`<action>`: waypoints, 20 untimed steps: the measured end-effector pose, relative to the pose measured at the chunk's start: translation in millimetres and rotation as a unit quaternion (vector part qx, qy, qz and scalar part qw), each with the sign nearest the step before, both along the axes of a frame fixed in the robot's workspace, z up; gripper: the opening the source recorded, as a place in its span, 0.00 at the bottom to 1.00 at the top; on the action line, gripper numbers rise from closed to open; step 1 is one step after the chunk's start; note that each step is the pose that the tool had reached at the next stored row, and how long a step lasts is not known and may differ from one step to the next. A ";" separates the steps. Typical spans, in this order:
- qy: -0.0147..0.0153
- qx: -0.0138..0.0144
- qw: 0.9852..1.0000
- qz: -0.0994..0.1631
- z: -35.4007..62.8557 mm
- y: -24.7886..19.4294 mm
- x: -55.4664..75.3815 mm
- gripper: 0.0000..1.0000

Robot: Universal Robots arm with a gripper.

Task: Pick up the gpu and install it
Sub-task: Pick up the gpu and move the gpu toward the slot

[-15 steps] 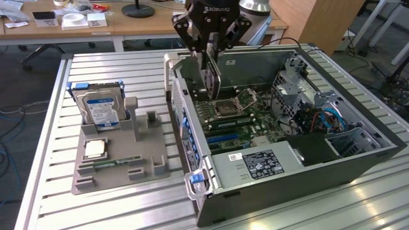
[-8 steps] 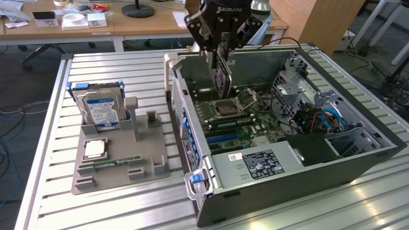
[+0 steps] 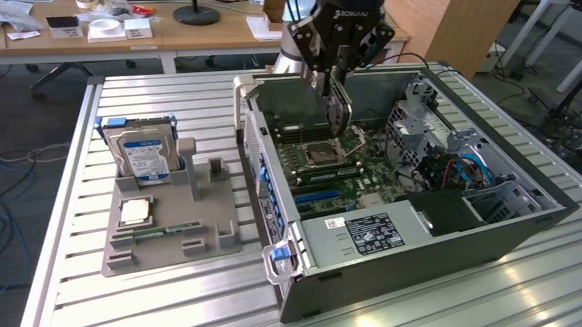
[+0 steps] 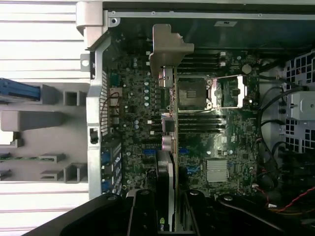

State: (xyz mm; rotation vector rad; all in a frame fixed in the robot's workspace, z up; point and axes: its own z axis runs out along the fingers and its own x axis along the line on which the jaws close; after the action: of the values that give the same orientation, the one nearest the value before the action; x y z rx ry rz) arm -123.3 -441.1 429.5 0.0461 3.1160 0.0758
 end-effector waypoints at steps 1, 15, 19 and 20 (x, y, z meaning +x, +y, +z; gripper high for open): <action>0.000 0.000 1.000 0.000 0.0 0.0 3.5 0.27; 0.000 0.000 1.000 0.000 0.0 0.0 44.7 0.27; 0.000 0.000 1.000 0.000 0.0 -0.1 51.3 0.27; 0.000 0.000 1.000 0.000 0.0 -0.1 52.2 0.27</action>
State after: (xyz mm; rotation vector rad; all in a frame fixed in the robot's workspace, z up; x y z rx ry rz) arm -71.1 -441.2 429.5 0.0458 3.1160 0.0759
